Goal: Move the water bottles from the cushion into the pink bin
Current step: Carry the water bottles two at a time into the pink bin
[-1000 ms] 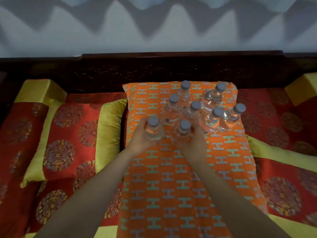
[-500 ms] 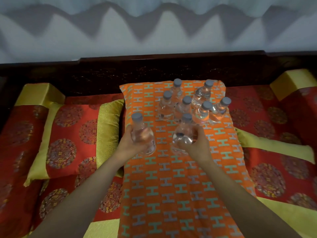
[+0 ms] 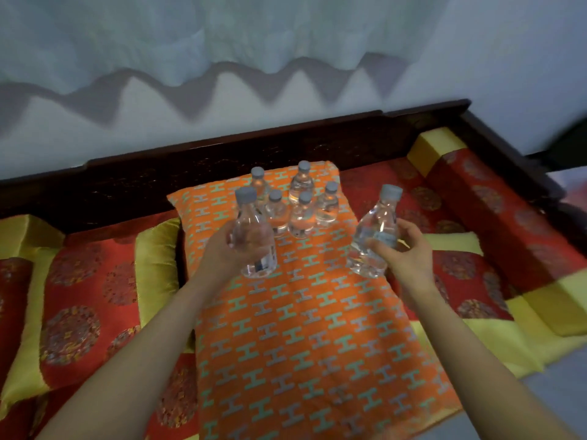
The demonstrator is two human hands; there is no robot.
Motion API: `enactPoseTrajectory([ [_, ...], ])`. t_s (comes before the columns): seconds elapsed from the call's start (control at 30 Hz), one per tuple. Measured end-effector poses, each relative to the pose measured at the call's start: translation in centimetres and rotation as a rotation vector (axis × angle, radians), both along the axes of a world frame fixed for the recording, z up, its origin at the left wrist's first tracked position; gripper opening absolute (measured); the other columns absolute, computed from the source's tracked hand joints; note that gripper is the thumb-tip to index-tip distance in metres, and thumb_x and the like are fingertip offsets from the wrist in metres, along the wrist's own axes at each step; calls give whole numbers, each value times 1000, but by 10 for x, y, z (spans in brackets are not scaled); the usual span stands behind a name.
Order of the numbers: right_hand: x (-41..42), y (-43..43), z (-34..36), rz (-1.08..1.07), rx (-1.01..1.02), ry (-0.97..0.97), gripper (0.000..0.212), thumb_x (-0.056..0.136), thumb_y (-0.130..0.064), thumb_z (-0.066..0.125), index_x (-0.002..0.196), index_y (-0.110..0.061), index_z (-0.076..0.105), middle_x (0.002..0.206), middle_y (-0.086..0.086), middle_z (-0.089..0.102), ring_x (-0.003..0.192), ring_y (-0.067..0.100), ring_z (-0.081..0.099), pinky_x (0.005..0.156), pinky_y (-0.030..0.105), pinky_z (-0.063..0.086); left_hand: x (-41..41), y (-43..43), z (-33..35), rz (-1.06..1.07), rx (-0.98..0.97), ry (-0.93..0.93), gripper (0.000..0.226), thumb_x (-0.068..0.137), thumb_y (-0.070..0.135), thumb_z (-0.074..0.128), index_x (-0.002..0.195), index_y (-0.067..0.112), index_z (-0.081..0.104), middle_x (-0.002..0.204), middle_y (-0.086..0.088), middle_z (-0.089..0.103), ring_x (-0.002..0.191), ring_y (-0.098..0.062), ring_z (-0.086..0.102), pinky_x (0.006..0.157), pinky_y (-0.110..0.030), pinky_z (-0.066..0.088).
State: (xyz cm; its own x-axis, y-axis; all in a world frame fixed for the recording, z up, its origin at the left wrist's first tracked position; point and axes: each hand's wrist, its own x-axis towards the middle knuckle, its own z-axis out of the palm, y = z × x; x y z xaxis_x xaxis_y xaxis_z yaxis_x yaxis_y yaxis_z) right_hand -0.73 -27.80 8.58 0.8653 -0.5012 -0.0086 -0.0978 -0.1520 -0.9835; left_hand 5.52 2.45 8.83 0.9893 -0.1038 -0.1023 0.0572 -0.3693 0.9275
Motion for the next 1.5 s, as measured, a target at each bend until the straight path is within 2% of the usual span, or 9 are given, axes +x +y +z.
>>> enactPoseTrajectory([
  [0.07,-16,-26,14,-67,-8,-27,53,59,-22,87,106,-20,62,98,2,67,84,15,65,71,23,54,-1,-24,8,-31,-27,-24,42,68,11,83,103,10,60,87,2,63,71,-1,55,57,-8,42],
  [0.17,-46,-71,33,-167,-30,-47,47,65,-11,85,104,-22,62,96,-2,67,81,10,66,73,27,54,-8,-73,21,-131,-88,-30,47,63,17,86,103,14,62,90,1,66,76,-6,59,63,-13,47],
  [0.33,-104,-142,62,-307,-55,-63,53,67,-11,85,113,-14,60,99,-1,68,73,-5,65,65,15,52,-25,-174,47,-307,-113,-75,44,65,15,86,102,17,63,94,-6,70,81,-11,64,71,-26,52],
  [0.47,-167,-215,84,-416,-106,-74,51,67,-11,85,111,-13,60,96,-7,66,71,-9,64,60,8,49,-65,-274,63,-418,-150,-118,44,59,23,88,94,29,62,78,13,70,69,9,63,59,-9,46],
  [0.63,-240,-303,103,-478,-138,-64,55,65,-15,86,112,-19,59,100,-8,66,82,4,66,62,20,53,-107,-386,75,-543,-78,-149,58,56,36,87,107,30,61,94,11,71,87,-8,67,81,-33,54],
  [0.8,-297,-378,114,-532,-135,-60,54,62,-20,87,109,-24,60,98,-12,65,82,5,65,64,25,53,-144,-475,86,-554,-59,-163,46,47,54,81,86,55,57,82,26,66,78,7,63,69,-22,50],
  [1.0,-337,-447,119,-585,-129,-94,59,60,-25,87,111,-25,58,106,-5,64,97,16,62,69,27,52,-167,-561,93,-663,-25,-167,55,59,37,86,108,29,61,94,15,69,83,2,65,72,-23,51],
  [1.37,-338,-568,113,-591,-120,-131,65,57,-23,85,102,-55,52,108,-11,60,95,8,62,68,25,53,-160,-704,79,-703,6,-192,66,58,38,86,114,24,54,105,10,65,98,-15,63,87,-40,53],
  [1.5,-321,-629,114,-581,-117,-106,59,52,-33,85,104,-47,59,106,-13,66,98,9,62,79,33,52,-145,-760,75,-685,-41,-176,60,57,39,86,107,28,54,103,13,63,93,-5,62,75,-24,53],
])
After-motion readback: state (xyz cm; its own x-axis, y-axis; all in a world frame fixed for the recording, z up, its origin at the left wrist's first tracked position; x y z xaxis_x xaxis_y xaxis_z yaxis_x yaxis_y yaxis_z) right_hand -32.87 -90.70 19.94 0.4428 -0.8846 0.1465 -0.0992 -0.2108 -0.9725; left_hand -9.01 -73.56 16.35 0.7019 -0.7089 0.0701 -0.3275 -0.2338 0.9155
